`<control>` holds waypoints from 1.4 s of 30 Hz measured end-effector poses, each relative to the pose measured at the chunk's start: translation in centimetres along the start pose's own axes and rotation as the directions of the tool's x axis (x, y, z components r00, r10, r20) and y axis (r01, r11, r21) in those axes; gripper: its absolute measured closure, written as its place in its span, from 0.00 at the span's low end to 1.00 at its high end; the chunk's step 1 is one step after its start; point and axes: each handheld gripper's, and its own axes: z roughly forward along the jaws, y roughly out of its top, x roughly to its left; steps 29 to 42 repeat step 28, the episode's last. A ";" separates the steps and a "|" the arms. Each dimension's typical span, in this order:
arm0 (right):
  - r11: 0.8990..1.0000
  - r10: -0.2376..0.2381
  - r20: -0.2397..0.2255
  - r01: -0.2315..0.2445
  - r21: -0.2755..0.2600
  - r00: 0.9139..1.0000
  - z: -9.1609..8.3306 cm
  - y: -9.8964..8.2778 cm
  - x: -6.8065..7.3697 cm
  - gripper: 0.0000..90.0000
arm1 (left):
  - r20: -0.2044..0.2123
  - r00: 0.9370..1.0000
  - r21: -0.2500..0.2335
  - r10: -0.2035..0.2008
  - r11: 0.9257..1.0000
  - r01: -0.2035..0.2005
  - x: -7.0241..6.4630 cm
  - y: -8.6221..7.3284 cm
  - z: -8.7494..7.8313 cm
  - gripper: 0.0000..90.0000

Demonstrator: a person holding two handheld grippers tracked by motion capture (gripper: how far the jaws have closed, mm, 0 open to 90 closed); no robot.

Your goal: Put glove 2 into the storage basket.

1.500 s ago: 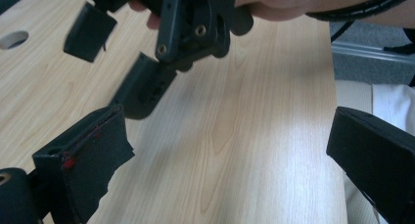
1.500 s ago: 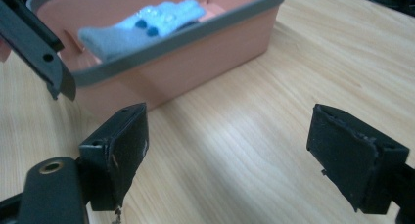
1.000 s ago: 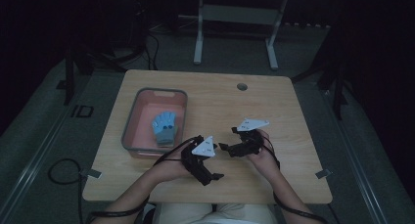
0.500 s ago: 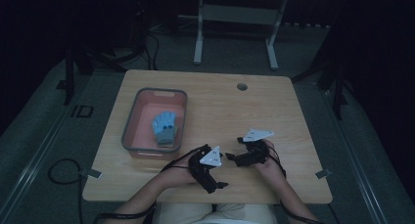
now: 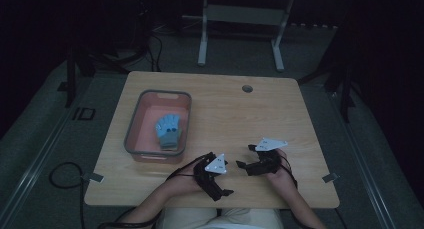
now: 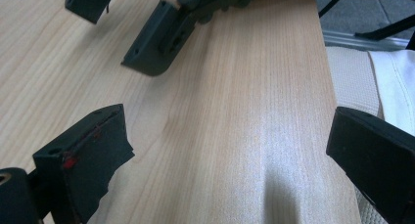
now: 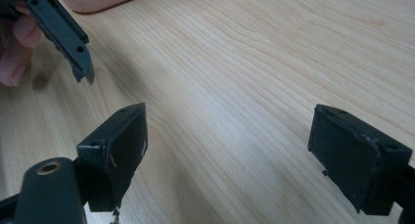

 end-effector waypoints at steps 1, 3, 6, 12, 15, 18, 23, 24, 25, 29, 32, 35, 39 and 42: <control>1.000 -0.001 0.001 0.001 -0.001 1.000 -0.1 -0.1 0.0 0.16 | -0.001 1.000 0.005 0.003 1.000 -0.003 0.0 -0.2 0.1 0.02; 1.000 0.001 0.010 -0.001 0.000 1.000 -0.3 -0.3 0.0 0.16 | -0.006 1.000 0.020 0.009 1.000 -0.009 -0.1 -0.4 0.3 0.02; 1.000 0.010 0.015 -0.010 0.000 1.000 -0.5 -0.7 -0.1 0.16 | -0.013 1.000 0.028 0.012 1.000 -0.011 -0.2 -0.7 0.5 0.02; 1.000 0.011 0.043 -0.011 0.003 0.999 -0.6 -1.2 -0.4 0.16 | -0.010 1.000 0.032 0.010 0.999 -0.010 -0.4 -0.9 0.4 0.02; 1.000 0.013 0.049 -0.013 -0.001 0.999 -0.6 -1.3 -0.5 0.16 | -0.019 1.000 0.035 0.013 0.999 -0.012 -0.5 -1.0 0.3 0.02; 1.000 0.018 0.050 -0.018 -0.002 0.999 -0.6 -1.3 -0.6 0.16 | -0.021 1.000 0.033 0.010 0.999 -0.009 -0.4 -1.1 0.3 0.02; 1.000 0.016 0.052 -0.015 -0.009 0.999 -0.7 -1.3 -0.6 0.16 | -0.020 0.999 0.024 0.025 0.999 -0.024 -0.4 -1.1 0.3 0.02; 1.000 0.016 0.052 -0.015 -0.008 0.999 -0.7 -1.3 -0.6 0.16 | -0.020 1.000 0.019 0.025 1.000 -0.024 -0.4 -1.1 0.3 0.02; 1.000 0.015 0.052 -0.015 -0.008 0.999 -0.7 -1.3 -0.6 0.16 | -0.019 1.000 0.019 0.023 1.000 -0.023 -0.4 -1.1 0.3 0.02; 1.000 0.011 0.054 -0.010 -0.006 0.998 -0.7 -1.3 -0.6 0.16 | -0.017 1.000 0.025 0.023 0.999 -0.023 -0.4 -1.1 0.3 0.02; 1.000 0.011 0.054 -0.010 -0.006 0.998 -0.7 -1.3 -0.6 0.16 | -0.017 1.000 0.025 0.023 0.999 -0.023 -0.4 -1.1 0.3 0.02; 1.000 0.011 0.054 -0.010 -0.006 0.998 -0.7 -1.3 -0.6 0.16 | -0.017 1.000 0.025 0.023 0.999 -0.023 -0.4 -1.1 0.3 0.02; 1.000 0.011 0.054 -0.010 -0.006 0.998 -0.7 -1.3 -0.6 0.16 | -0.017 1.000 0.025 0.023 0.999 -0.023 -0.4 -1.1 0.3 0.02; 1.000 0.011 0.054 -0.010 -0.006 0.998 -0.7 -1.3 -0.6 0.16 | -0.017 1.000 0.025 0.023 0.999 -0.023 -0.4 -1.1 0.3 0.02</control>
